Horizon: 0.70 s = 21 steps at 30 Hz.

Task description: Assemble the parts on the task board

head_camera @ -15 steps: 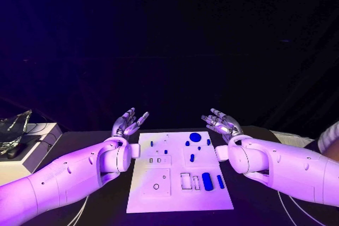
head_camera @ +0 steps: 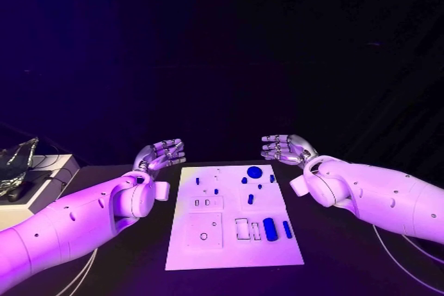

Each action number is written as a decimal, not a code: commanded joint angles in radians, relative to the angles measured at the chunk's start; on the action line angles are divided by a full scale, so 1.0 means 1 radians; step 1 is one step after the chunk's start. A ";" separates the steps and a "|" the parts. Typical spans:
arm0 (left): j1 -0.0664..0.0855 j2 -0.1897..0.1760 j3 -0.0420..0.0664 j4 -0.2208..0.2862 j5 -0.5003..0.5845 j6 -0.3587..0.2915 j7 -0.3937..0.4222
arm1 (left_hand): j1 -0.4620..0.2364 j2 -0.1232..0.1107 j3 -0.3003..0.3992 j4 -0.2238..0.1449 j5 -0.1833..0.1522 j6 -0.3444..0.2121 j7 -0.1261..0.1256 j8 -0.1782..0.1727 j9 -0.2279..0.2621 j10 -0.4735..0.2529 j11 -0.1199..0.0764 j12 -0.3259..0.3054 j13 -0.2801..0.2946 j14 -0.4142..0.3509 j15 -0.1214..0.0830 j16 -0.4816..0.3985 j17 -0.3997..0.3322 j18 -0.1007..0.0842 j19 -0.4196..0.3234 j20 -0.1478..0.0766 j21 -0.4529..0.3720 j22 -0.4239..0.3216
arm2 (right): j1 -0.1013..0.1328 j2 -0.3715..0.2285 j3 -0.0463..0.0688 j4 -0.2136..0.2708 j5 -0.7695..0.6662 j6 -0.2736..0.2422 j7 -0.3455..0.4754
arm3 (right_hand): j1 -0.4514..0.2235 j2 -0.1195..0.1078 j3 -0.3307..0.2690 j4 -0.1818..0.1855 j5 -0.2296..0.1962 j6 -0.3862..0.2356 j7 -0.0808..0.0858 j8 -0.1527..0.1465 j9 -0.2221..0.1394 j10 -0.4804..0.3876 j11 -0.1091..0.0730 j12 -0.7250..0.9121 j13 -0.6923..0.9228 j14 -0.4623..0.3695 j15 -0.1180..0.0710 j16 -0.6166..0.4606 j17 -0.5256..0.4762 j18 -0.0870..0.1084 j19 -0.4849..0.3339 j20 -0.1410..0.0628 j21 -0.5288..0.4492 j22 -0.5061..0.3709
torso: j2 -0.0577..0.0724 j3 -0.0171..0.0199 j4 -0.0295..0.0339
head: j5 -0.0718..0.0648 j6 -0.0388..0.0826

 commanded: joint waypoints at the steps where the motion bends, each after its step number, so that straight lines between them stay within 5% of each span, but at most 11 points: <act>1: 0.001 -0.022 0.011 0.052 -0.053 0.089 0.012 | 0.016 -0.002 0.023 -0.010 0.002 0.118 0.053 0.043 0.023 0.121 -0.037 0.025 0.005 0.149 -0.045 0.068 0.043 0.008 0.137 -0.041 0.062 0.020 | 0.014 0.011 0.002 -0.014 -0.458 -0.005 0.001 | 0.051 -0.028 0.018 -0.028 -0.022 0.278 0.057 0.071 0.040 0.314 -0.061 0.011 0.007 0.313 -0.084 0.083 0.044 0.035 0.294 -0.059 0.114 0.038 | 0.023 0.0007 0.0002 | -0.004 -0.004; 4: 0.001 -0.055 0.024 0.097 -0.071 0.091 0.009 | 0.016 -0.013 0.052 -0.012 0.001 0.176 0.034 0.062 0.029 0.214 -0.065 0.032 0.007 0.257 -0.083 0.124 0.098 0.008 0.239 -0.084 0.110 0.035 | 0.029 0.013 0.004 -0.022 -0.572 -0.026 -0.021 | 0.069 -0.030 -0.015 -0.044 -0.014 0.337 0.033 0.083 0.045 0.409 -0.097 0.012 0.009 0.479 -0.144 0.154 0.092 0.033 0.415 -0.125 0.239 0.106 | 0.038 0.0009 0.0002 | -0.007 -0.005; 8: 0.001 -0.098 0.043 0.162 -0.095 0.098 0.003 | 0.011 -0.034 0.095 -0.020 0.001 0.228 0.015 0.070 0.040 0.304 -0.093 0.014 0.006 0.358 -0.124 0.226 0.206 0.004 0.336 -0.131 0.184 0.068 | 0.047 0.015 0.005 -0.018 -0.721 -0.016 -0.075 | 0.066 -0.036 -0.032 -0.053 0.016 0.391 0.013 0.064 0.043 0.478 -0.124 -0.013 0.007 0.625 -0.183 0.233 0.184 0.026 0.434 -0.187 0.455 0.253 | 0.060 -0.0007 0.0028 | -0.011 0.004; 13: 0.001 -0.151 0.067 0.253 -0.116 0.112 -0.007 | -0.006 -0.056 0.133 -0.035 0.001 0.248 0.006 0.062 0.052 0.360 -0.107 -0.012 0.011 0.372 -0.144 0.386 0.364 0.000 0.366 -0.155 0.281 0.126 | 0.075 0.015 0.006 0.007 -0.913 0.017 -0.178 | 0.036 -0.064 0.009 -0.040 0.025 0.428 -0.005 0.042 0.052 0.527 -0.148 -0.014 0.015 0.712 -0.208 0.487 0.369 0.035 0.490 -0.199 0.620 0.368 | 0.097 -0.0041 0.0085 | -0.019 0.014; 16: 0.001 -0.174 0.082 0.299 -0.120 0.117 -0.011 | -0.019 -0.063 0.148 -0.043 0.000 0.248 0.006 0.054 0.059 0.366 -0.107 -0.030 0.013 0.354 -0.146 0.464 0.436 0.000 0.355 -0.159 0.337 0.163 | 0.093 0.015 0.006 0.026 -1.018 0.037 -0.250 | 0.014 -0.086 0.040 -0.023 0.021 0.427 -0.007 0.031 0.064 0.528 -0.151 -0.013 0.019 0.713 -0.209 0.719 0.566 -0.003 0.597 -0.195 0.832 0.637 | 0.115 -0.0064 0.0145 | -0.024 0.014; 21: 0.001 -0.202 0.100 0.354 -0.123 0.119 -0.016 | -0.032 -0.066 0.162 -0.052 0.001 0.247 0.007 0.046 0.067 0.370 -0.107 -0.045 0.017 0.346 -0.147 0.532 0.492 0.000 0.338 -0.161 0.400 0.205 | 0.110 0.014 0.006 0.051 -1.143 0.066 -0.339 | -0.002 -0.115 0.062 -0.005 0.008 0.419 -0.007 0.023 0.076 0.499 -0.145 -0.014 0.018 0.707 -0.202 0.919 0.754 -0.026 0.654 -0.190 0.951 0.796 | 0.138 -0.0091 0.0202 | -0.031 0.018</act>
